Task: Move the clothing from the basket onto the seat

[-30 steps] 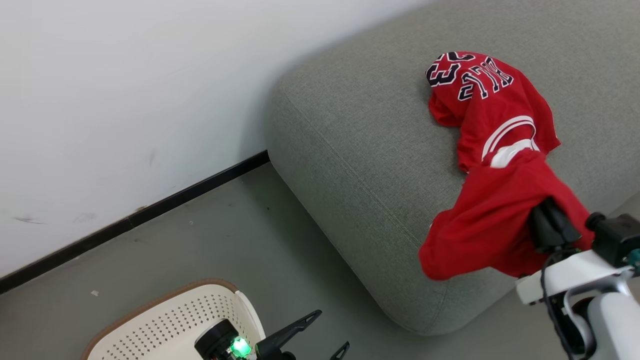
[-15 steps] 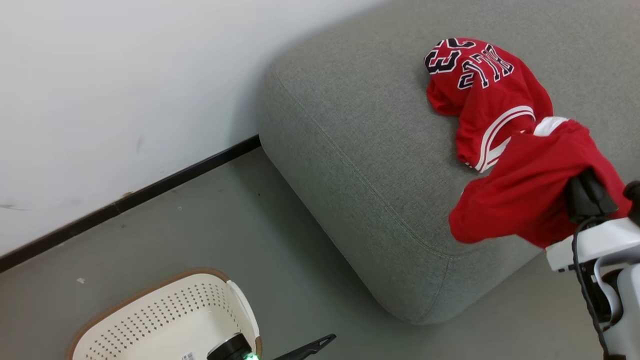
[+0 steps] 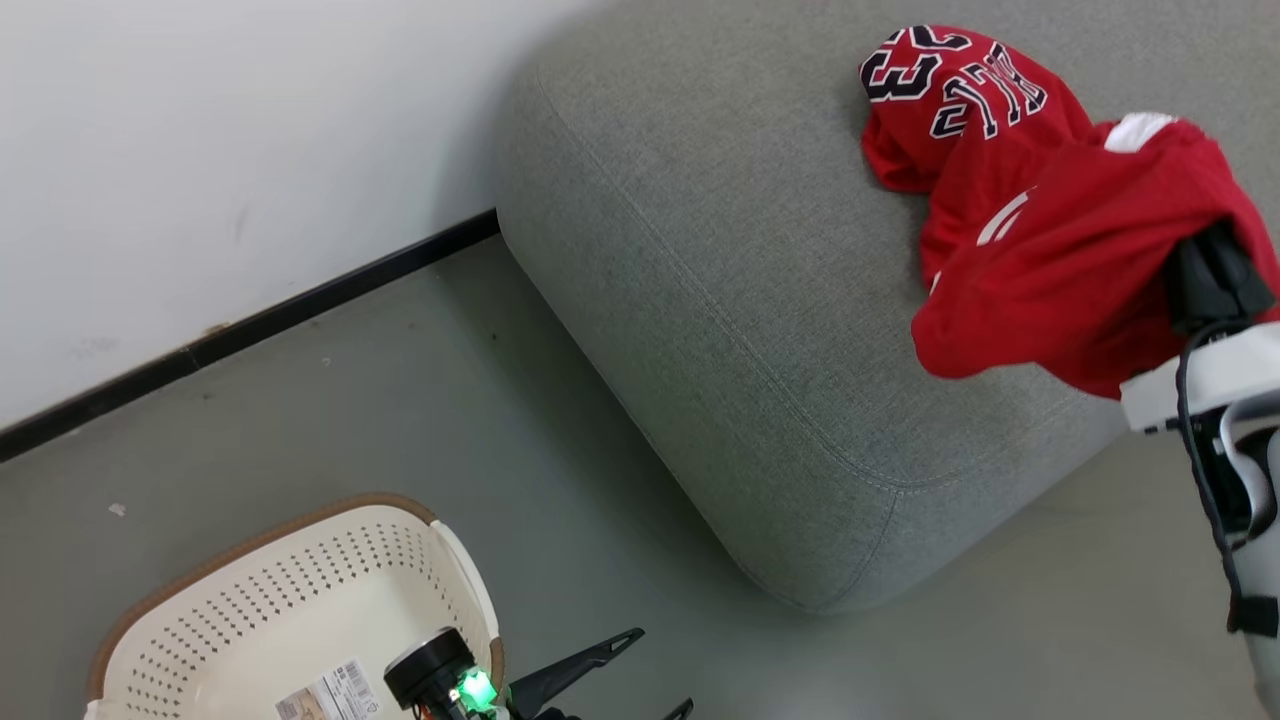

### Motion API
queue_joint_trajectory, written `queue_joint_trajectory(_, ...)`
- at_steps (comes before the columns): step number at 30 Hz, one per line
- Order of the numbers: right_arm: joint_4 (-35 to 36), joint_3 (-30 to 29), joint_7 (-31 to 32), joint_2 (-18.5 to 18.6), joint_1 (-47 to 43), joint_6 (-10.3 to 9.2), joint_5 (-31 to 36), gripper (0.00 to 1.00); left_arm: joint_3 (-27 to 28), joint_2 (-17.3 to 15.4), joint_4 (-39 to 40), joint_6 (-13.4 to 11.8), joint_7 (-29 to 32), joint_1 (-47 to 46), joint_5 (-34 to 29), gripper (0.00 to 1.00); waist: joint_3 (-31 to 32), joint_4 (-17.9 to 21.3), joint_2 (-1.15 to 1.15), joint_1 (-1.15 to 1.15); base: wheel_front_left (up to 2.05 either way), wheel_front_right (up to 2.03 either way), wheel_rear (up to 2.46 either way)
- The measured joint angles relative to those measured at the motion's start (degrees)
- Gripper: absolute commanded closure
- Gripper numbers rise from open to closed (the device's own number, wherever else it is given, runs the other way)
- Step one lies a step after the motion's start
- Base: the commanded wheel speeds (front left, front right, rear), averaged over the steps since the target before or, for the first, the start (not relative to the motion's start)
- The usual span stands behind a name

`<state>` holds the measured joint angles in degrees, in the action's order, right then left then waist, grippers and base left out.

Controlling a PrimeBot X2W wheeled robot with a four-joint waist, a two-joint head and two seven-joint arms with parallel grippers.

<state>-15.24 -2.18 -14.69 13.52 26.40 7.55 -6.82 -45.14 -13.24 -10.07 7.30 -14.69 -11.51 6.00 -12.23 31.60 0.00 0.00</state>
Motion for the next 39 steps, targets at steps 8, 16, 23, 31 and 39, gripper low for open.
queue_joint_trajectory(8,-3.6,1.7,0.0,1.7,8.1,0.0,-0.4,1.0,0.5,-1.7,1.0,0.0,0.0,-1.4,-1.1,0.0,-3.3,-0.2,0.0,0.0,0.0,0.0,0.0)
queue_joint_trajectory(16,-8.6,4.7,0.5,2.8,15.6,0.0,-2.1,1.0,1.5,-3.5,2.0,0.0,0.0,-2.1,-1.6,0.0,-6.6,-1.1,0.0,0.0,0.0,0.0,0.0)
queue_joint_trajectory(23,-13.3,5.7,0.8,2.7,23.0,0.0,-3.3,1.0,2.1,-5.5,2.8,0.0,0.0,-2.1,-2.1,0.0,-9.5,-2.1,0.0,0.0,0.0,0.0,0.0)
queue_joint_trajectory(31,-19.8,4.4,2.4,3.3,30.7,0.01,-4.4,1.0,2.8,-6.8,4.4,0.0,0.0,-2.2,-2.6,0.0,-12.9,-3.5,0.0,-0.01,0.0,0.0,0.0)
queue_joint_trajectory(39,-25.6,0.4,2.4,6.9,35.5,0.01,-3.1,1.0,3.5,-7.7,7.9,-0.1,0.0,-2.3,-3.9,0.0,-16.2,-5.3,0.0,0.0,0.0,0.0,0.0)
